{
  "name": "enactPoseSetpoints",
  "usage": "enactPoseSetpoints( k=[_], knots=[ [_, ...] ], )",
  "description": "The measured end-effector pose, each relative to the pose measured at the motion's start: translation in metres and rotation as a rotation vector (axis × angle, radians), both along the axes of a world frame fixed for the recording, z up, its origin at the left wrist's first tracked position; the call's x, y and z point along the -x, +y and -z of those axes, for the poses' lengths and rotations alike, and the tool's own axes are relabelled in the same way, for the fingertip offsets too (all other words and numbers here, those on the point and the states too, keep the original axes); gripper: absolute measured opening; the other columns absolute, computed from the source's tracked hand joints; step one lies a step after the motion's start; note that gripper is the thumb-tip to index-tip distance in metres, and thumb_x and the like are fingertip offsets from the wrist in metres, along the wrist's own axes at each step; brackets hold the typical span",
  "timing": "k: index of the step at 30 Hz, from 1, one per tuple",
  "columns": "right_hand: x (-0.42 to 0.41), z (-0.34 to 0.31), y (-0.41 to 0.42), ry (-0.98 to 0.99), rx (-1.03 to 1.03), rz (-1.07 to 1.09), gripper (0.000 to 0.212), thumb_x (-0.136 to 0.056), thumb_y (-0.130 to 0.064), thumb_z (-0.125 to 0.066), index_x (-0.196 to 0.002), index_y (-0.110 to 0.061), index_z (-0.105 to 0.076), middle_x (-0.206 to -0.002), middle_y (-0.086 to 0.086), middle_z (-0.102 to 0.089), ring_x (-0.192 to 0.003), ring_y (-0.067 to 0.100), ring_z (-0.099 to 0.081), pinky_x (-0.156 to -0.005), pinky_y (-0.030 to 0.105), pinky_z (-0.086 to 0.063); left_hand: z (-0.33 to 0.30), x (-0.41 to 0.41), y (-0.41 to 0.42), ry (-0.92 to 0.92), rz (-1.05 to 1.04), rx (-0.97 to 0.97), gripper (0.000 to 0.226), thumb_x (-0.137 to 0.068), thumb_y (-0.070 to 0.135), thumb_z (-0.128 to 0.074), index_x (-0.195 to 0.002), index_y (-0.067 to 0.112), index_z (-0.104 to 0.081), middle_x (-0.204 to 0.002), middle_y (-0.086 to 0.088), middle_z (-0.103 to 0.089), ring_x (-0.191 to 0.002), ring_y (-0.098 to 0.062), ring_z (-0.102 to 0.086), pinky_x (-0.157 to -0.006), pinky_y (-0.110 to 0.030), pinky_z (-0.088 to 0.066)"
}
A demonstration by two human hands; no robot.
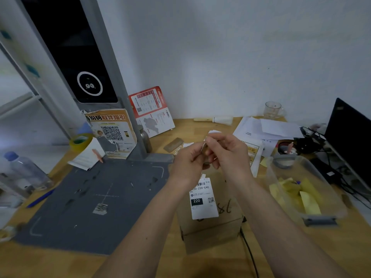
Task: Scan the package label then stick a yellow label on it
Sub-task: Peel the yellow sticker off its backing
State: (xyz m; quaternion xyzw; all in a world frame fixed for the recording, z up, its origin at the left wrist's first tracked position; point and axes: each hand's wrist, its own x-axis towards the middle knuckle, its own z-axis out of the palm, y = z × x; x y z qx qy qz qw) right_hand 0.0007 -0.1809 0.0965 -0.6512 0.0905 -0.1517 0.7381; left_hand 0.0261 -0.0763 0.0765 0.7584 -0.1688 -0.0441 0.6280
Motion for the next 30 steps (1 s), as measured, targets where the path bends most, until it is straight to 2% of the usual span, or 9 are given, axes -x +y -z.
enactPoseSetpoints(
  k=[3,6,10,13,17,21,23,27,30],
  knots=[
    [0.001,0.001,0.002,-0.005,-0.024,-0.008,0.005,-0.087,-0.009,-0.064,-0.088,-0.009,-0.069,-0.057,0.001,-0.06,-0.045,0.01,-0.051,-0.041,0.019,-0.038,-0.004,0.003,0.001,0.017,-0.003,0.052,0.032,-0.1,0.005,-0.044,-0.069,0.009,-0.055,-0.062,0.006,-0.058,-0.066,-0.016,-0.061,-0.084,-0.044,-0.058],
    [0.002,0.001,0.003,-0.012,-0.043,0.001,0.007,-0.086,-0.01,-0.066,-0.09,-0.006,-0.07,-0.055,0.0,-0.06,-0.044,0.009,-0.051,-0.041,0.018,-0.039,-0.009,0.008,0.001,0.037,-0.002,0.085,0.031,-0.1,0.005,-0.041,-0.073,0.0,-0.054,-0.061,0.002,-0.056,-0.062,-0.014,-0.059,-0.082,-0.041,-0.058],
    [0.002,0.0,0.006,-0.018,-0.066,0.004,0.005,-0.086,-0.009,-0.066,-0.086,-0.009,-0.071,-0.052,-0.001,-0.058,-0.041,0.007,-0.049,-0.04,0.016,-0.039,-0.011,0.01,0.004,0.029,-0.009,0.052,0.032,-0.101,0.007,-0.039,-0.074,-0.003,-0.053,-0.065,-0.006,-0.056,-0.065,-0.019,-0.058,-0.082,-0.052,-0.052],
    [0.003,0.001,0.009,-0.029,-0.05,-0.003,0.01,-0.086,-0.008,-0.065,-0.081,-0.013,-0.071,-0.052,-0.002,-0.058,-0.042,0.006,-0.049,-0.041,0.016,-0.039,-0.012,0.011,0.006,0.043,-0.019,0.059,0.032,-0.101,0.008,-0.039,-0.074,-0.006,-0.052,-0.067,-0.009,-0.055,-0.065,-0.02,-0.058,-0.079,-0.053,-0.051],
    [0.005,0.002,0.012,-0.051,-0.008,-0.035,0.014,-0.087,-0.005,-0.064,-0.082,-0.015,-0.072,-0.054,-0.003,-0.058,-0.045,0.005,-0.05,-0.042,0.017,-0.04,-0.009,0.011,0.009,0.036,-0.057,0.032,0.033,-0.1,0.014,-0.041,-0.074,-0.002,-0.055,-0.062,-0.002,-0.06,-0.065,-0.033,-0.056,-0.075,-0.063,-0.049],
    [0.005,0.002,0.012,-0.063,-0.006,-0.036,0.013,-0.085,-0.005,-0.066,-0.082,-0.016,-0.072,-0.056,0.001,-0.057,-0.045,0.006,-0.049,-0.042,0.018,-0.04,-0.013,0.016,0.009,-0.031,-0.093,-0.037,0.032,-0.1,0.013,-0.041,-0.08,-0.004,-0.059,-0.063,-0.002,-0.061,-0.067,-0.045,-0.057,-0.069,-0.059,-0.05],
    [0.005,0.002,0.012,-0.057,0.001,-0.045,0.013,-0.085,-0.005,-0.066,-0.083,-0.016,-0.072,-0.058,0.001,-0.058,-0.046,0.006,-0.05,-0.043,0.018,-0.04,-0.015,0.017,0.008,-0.043,-0.101,-0.055,0.033,-0.1,0.012,-0.041,-0.08,-0.005,-0.059,-0.062,0.0,-0.061,-0.065,-0.043,-0.056,-0.066,-0.056,-0.05],
    [0.004,0.002,0.011,-0.047,0.001,-0.086,0.013,-0.087,-0.004,-0.063,-0.09,-0.013,-0.072,-0.062,0.003,-0.059,-0.049,0.007,-0.051,-0.044,0.018,-0.04,-0.018,0.019,0.009,-0.033,-0.115,-0.057,0.033,-0.101,0.01,-0.04,-0.078,-0.007,-0.056,-0.057,0.004,-0.057,-0.059,-0.022,-0.049,-0.058,-0.04,-0.043],
    [0.004,0.0,0.011,-0.03,-0.034,-0.088,0.01,-0.086,-0.009,-0.065,-0.089,-0.014,-0.073,-0.058,-0.001,-0.058,-0.051,0.008,-0.051,-0.044,0.019,-0.04,-0.023,0.02,0.009,-0.054,-0.114,-0.065,0.032,-0.102,0.012,-0.039,-0.086,-0.006,-0.061,-0.062,-0.005,-0.059,-0.06,-0.018,-0.052,-0.058,-0.035,-0.044]
  ],
)
